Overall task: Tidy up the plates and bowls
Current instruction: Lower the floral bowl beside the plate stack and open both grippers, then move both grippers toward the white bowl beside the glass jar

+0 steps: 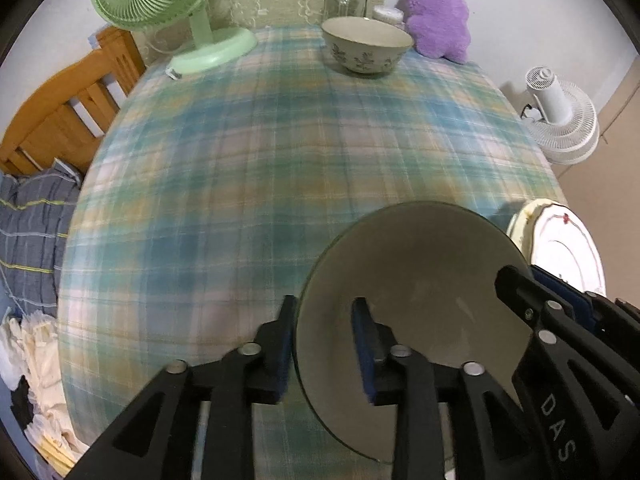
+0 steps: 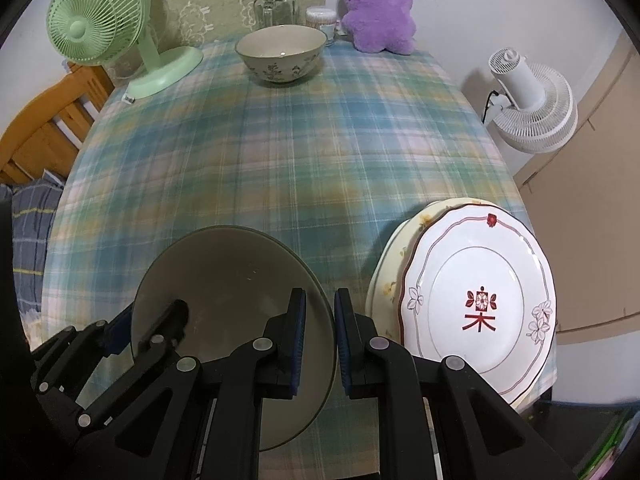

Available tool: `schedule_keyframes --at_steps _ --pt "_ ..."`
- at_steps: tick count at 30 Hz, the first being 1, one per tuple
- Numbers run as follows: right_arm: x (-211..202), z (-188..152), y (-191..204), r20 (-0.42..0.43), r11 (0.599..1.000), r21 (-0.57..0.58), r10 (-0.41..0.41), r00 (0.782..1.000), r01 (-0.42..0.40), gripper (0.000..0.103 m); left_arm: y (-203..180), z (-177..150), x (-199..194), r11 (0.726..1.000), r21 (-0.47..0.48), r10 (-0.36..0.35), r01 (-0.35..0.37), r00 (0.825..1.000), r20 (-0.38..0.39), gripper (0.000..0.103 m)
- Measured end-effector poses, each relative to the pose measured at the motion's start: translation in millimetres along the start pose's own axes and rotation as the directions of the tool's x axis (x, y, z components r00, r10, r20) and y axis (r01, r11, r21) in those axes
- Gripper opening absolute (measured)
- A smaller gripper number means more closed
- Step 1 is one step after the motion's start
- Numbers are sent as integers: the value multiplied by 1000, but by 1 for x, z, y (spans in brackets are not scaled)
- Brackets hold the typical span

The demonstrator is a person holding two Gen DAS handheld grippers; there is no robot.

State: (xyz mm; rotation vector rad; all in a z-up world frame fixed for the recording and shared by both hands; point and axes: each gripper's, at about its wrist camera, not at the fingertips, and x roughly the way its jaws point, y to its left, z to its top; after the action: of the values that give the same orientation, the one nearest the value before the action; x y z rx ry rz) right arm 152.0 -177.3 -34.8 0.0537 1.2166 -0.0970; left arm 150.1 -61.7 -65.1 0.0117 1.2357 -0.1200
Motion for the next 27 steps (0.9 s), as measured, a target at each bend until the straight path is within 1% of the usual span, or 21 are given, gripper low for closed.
schedule_keyframes --at_steps 3,5,6,7,9,10,12,13,14,17,20,22,27 --pt "-2 -1 -2 -9 1000 19 9 1000 -9 18 1 -1 -3 1000 9 -5 5 1000 -1 39" --pt "-4 -3 -4 -11 999 28 16 1000 -16 19 3 -2 -7 1000 12 -14 14 1000 6 47" --pt "-5 -3 -4 -12 999 33 22 1000 -21 22 5 -2 -10 1000 19 -19 19 1000 10 50" --pt "-7 -4 -5 -13 999 40 33 999 -32 24 5 -3 -12 1000 23 -20 20 1000 13 57" --pt "-11 -6 -4 -7 998 48 44 999 -44 34 7 -3 -18 999 40 -26 25 999 31 62" --pt "-15 -7 -3 3 998 52 43 999 -43 38 7 -3 -20 999 45 -29 27 999 35 66" --pt "-21 -8 -2 29 998 55 31 999 -33 60 8 -3 -27 997 65 -32 28 998 53 72" --pt "-26 -9 -1 51 998 59 24 998 -27 63 9 -3 -30 997 74 -34 30 998 61 76" --pt "-29 -9 -1 63 998 62 19 998 -22 65 9 -4 -32 996 85 -36 30 997 71 80" --pt "-35 -7 1 78 998 60 21 997 -26 66 9 -2 -40 993 106 -52 42 995 88 82" --pt "-40 -5 3 86 998 58 27 996 -32 66 12 2 -51 994 96 -71 61 991 110 85" --pt "-44 -3 5 88 998 48 32 996 -36 66 11 7 -57 994 91 -73 62 990 124 86" --pt "-62 10 6 142 999 24 22 990 -25 66 7 23 -72 995 87 -62 47 983 174 86"
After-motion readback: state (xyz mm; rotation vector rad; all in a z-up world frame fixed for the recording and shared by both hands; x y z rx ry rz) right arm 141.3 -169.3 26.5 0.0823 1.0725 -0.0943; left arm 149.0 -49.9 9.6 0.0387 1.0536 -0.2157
